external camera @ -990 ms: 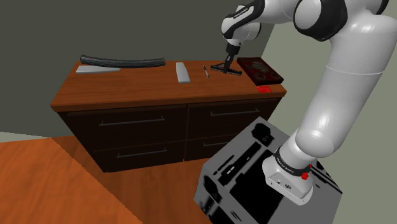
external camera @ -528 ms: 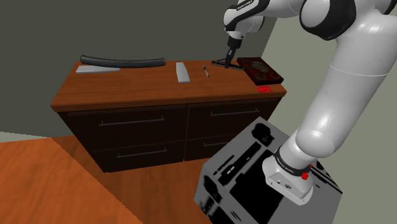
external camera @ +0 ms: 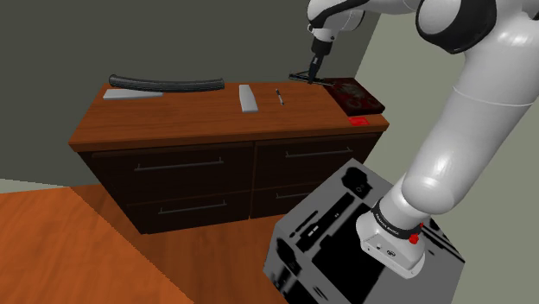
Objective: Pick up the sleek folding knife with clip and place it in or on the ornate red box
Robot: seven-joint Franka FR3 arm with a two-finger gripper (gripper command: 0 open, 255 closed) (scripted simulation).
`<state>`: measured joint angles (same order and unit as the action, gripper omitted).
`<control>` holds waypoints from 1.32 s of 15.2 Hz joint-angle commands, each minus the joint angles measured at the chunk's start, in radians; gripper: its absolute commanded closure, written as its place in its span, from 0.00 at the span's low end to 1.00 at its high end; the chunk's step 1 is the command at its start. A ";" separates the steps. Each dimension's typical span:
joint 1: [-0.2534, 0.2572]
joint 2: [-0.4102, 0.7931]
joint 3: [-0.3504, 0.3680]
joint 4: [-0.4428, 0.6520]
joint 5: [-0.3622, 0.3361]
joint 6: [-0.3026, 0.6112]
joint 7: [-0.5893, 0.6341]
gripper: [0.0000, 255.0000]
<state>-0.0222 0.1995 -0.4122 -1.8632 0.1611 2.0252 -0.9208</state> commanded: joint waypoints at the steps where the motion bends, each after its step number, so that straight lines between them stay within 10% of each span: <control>1: 0.001 -0.007 -0.001 0.017 -0.005 -0.023 0.005 1.00; 20: -0.152 -0.095 -0.130 -0.011 -0.042 -0.098 -0.258 1.00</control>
<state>-0.1610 0.1097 -0.5310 -1.8683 0.1218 1.9278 -1.1538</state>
